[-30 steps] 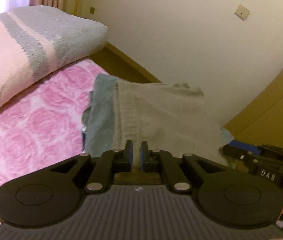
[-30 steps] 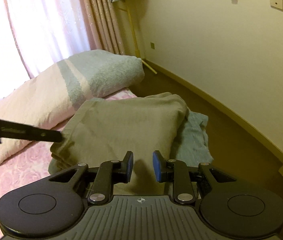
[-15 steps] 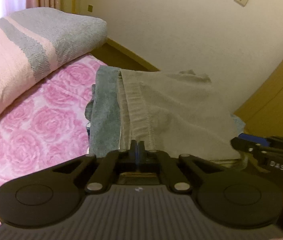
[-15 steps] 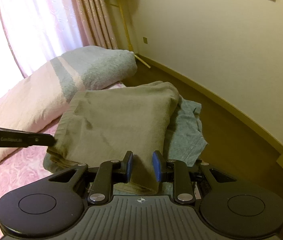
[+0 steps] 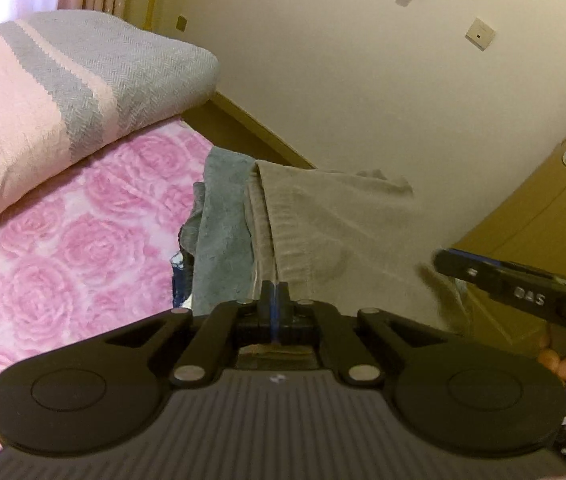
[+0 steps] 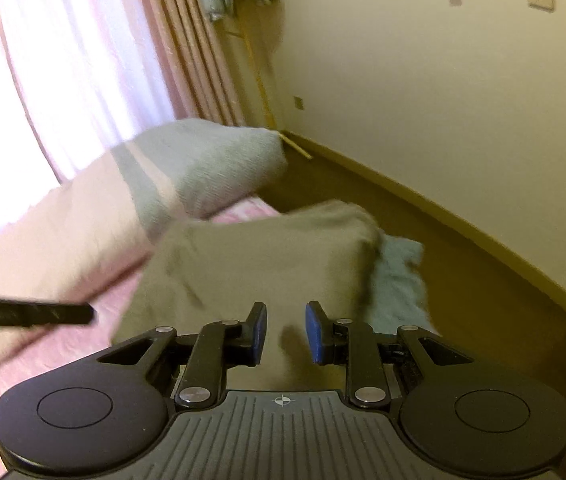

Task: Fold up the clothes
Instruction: 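Lower the trousers onto the stack top and open both grippers, then press and straighten the trousers on the stack with both grippers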

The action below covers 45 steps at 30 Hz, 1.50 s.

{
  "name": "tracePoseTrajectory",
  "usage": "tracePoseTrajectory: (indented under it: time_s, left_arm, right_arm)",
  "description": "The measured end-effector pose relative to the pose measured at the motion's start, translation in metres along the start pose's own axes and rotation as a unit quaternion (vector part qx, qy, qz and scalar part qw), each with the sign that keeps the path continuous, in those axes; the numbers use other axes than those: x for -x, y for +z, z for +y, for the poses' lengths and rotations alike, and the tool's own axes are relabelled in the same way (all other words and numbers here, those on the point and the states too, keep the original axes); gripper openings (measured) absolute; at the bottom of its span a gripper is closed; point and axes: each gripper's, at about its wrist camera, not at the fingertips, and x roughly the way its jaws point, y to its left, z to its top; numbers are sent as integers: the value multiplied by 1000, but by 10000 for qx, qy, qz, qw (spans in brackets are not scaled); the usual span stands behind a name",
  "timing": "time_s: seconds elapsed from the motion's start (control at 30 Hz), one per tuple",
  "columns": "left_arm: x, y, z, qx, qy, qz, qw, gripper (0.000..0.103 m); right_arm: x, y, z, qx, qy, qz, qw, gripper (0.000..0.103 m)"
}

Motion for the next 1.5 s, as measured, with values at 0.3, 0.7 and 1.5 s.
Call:
tracePoseTrajectory:
  time_s: [0.3, 0.7, 1.5]
  left_arm:
    - [7, -4, 21, 719, -241, 82, 9971, 0]
    - [-10, -7, 25, 1327, -503, 325, 9894, 21]
    - [18, -24, 61, 1838, -461, 77, 9819, 0]
  right_arm:
    - [-24, -18, 47, 791, 887, 708, 9904, 25]
    - [-21, -15, 31, 205, 412, 357, 9983, 25]
    - [-31, -1, 47, 200, 682, 116, 9974, 25]
